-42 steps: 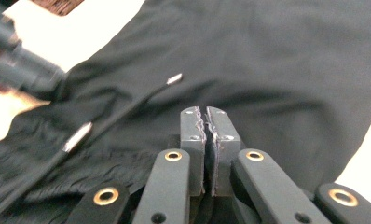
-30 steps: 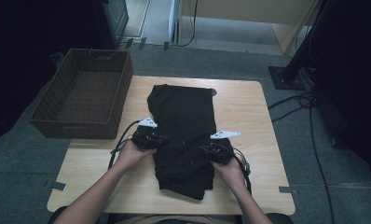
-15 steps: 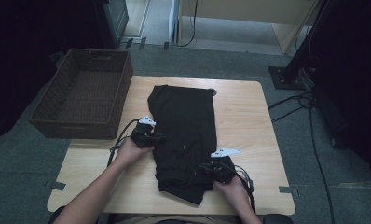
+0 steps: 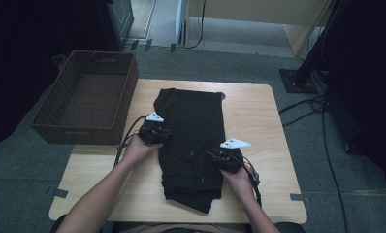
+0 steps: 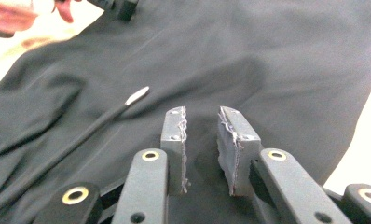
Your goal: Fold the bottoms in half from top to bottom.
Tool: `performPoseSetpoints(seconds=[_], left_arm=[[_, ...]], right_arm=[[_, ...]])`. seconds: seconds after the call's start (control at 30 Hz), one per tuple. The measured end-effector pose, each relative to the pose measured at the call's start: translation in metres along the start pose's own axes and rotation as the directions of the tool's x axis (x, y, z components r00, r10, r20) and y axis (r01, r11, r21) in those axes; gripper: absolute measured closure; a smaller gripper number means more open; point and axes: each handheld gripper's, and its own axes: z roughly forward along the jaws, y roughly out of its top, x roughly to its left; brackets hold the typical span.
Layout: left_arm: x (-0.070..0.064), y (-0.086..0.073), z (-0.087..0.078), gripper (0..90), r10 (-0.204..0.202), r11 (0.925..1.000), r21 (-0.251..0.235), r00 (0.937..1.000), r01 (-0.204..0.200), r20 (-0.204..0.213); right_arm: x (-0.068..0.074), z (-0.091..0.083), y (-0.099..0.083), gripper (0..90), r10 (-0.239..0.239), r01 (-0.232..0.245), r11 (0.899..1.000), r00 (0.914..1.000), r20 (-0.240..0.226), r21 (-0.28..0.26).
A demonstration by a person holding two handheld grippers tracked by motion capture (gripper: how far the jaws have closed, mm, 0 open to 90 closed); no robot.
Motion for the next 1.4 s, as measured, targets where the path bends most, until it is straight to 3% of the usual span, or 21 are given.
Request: performPoseSetpoints(seconds=[0.1, 0.27, 0.4, 0.53, 0.63, 0.77, 0.83, 0.9, 1.07, 1.2, 1.4], left_arm=[[0.007, 0.008, 0.006, 70.2, -0.003, 1.0000, -0.001, 0.9998, 0.003, -0.021], [0.013, 0.024, 0.016, 69.7, -0.008, 0.9997, -0.023, 0.9984, 0.007, -0.055], [0.011, 0.036, 0.027, 69.6, -0.011, 0.9994, -0.033, 0.9987, 0.009, -0.051], [0.012, 0.035, 0.035, 69.6, 0.013, 0.9999, 0.000, 0.9980, -0.013, -0.061], [0.014, 0.035, 0.037, 67.8, 0.008, 1.0000, 0.005, 0.9980, -0.008, -0.063], [0.015, 0.029, 0.036, 64.5, 0.006, 1.0000, -0.006, 0.9989, -0.006, -0.046], [0.014, 0.026, 0.034, 64.6, -0.005, 0.9999, -0.012, 0.9990, 0.004, -0.044], [0.011, 0.024, 0.032, 65.3, -0.001, 1.0000, -0.004, 0.9990, 0.001, -0.045], [0.000, 0.012, 0.026, 65.6, -0.017, 0.9997, -0.017, 0.9997, 0.016, -0.019], [-0.013, 0.002, 0.019, 65.1, -0.031, 0.9994, -0.018, 0.9995, 0.031, 0.003], [-0.029, -0.014, 0.009, 62.5, -0.010, 0.9999, -0.013, 0.9992, 0.011, 0.038]], right_arm=[[-0.010, 0.012, 0.014, 73.1, -0.003, 0.004, 1.000, 0.9996, 0.028, -0.013], [-0.031, 0.039, 0.047, 68.1, 0.060, -0.058, 0.998, 0.9969, 0.052, -0.037], [-0.043, 0.066, 0.071, 68.2, 0.083, -0.079, 0.996, 0.9915, 0.100, -0.036], [-0.041, 0.085, 0.073, 63.3, 0.022, -0.024, 1.000, 0.9904, 0.136, 0.010], [-0.041, 0.091, 0.067, 61.7, 0.029, -0.039, 0.997, 0.9892, 0.144, 0.065], [-0.041, 0.090, 0.061, 59.9, 0.007, -0.016, 0.998, 0.9879, 0.155, 0.060], [-0.038, 0.089, 0.057, 59.8, -0.029, 0.021, 0.999, 0.9861, 0.164, 0.048], [-0.037, 0.086, 0.054, 60.0, -0.025, 0.019, 0.999, 0.9875, 0.155, 0.038], [-0.029, 0.075, 0.043, 60.5, -0.018, 0.013, 0.999, 0.9904, 0.137, 0.034], [-0.022, 0.063, 0.031, 61.3, -0.041, 0.037, 0.999, 0.9921, 0.118, 0.037], [-0.013, 0.047, 0.017, 61.6, -0.063, 0.059, 0.997, 0.9944, 0.084, 0.046]])
